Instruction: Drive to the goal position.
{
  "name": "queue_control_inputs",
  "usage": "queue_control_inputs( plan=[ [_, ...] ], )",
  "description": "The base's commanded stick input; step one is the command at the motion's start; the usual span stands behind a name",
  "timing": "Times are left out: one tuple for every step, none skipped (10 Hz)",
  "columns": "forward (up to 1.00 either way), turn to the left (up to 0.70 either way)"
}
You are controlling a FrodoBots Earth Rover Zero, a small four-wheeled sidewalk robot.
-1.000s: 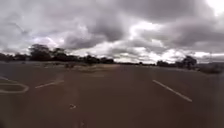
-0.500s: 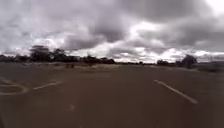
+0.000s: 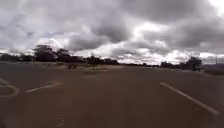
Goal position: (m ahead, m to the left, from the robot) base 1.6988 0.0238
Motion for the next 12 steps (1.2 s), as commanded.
queue_control_inputs(
  plan=[
    [0.85, 0.04],
    [0.85, 0.04],
    [0.85, 0.04],
    [0.85, 0.04],
    [0.85, 0.04],
    [0.85, 0.0],
    [0.85, -0.09],
    [0.85, -0.18],
    [0.85, -0.27],
    [0.85, -0.3],
    [0.85, -0.3],
    [0.85, -0.3]
  ],
)
